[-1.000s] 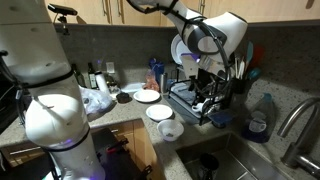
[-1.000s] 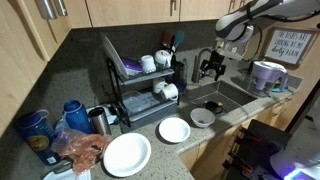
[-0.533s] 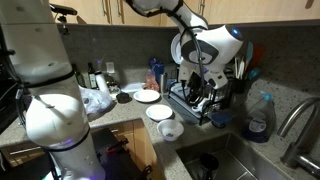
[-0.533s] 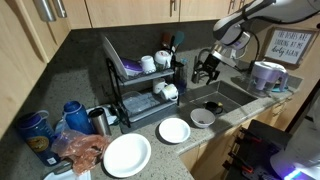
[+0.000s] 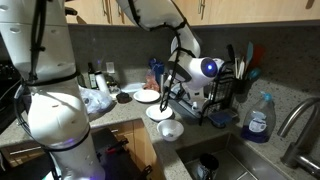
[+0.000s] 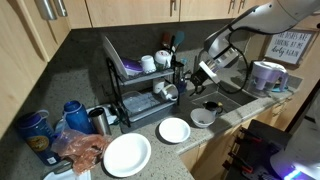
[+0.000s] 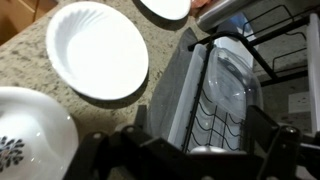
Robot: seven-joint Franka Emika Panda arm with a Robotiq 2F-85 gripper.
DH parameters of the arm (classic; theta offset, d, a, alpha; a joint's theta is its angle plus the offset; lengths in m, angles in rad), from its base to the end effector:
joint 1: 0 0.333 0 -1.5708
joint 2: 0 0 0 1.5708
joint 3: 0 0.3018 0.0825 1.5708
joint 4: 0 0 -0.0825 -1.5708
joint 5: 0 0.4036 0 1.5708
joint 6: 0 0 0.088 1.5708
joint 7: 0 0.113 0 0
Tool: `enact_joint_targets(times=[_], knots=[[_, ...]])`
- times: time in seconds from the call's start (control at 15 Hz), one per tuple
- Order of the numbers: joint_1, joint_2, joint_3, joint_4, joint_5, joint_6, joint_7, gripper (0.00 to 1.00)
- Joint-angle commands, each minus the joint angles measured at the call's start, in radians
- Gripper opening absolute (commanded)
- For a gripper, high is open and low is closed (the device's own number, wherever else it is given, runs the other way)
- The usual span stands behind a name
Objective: Pick up the plastic bowl from the bottom compartment of the dish rack and put it on the countertop.
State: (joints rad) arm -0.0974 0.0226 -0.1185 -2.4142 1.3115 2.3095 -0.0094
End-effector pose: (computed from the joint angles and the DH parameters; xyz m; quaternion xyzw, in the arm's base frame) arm 0.4937 -0.0844 0.2673 -0.7422 0.5177 0.0019 0.4257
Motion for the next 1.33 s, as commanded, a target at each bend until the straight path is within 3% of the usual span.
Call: enact_joint_targets(times=[0.0,0.33,1.0,1.27], knots=[[0.035,0.044,0.047,0.000,0.239,0.056,-0.102,1.00],[0.102,0.115,0.111,0.021,0.456,0.091,-0.233,1.00],[0.125,0.136,0.116,0.020,0.433,0.074,-0.225,1.00],[0.156,0.169,0.139,0.057,0.682,0.125,-0.341,1.00]])
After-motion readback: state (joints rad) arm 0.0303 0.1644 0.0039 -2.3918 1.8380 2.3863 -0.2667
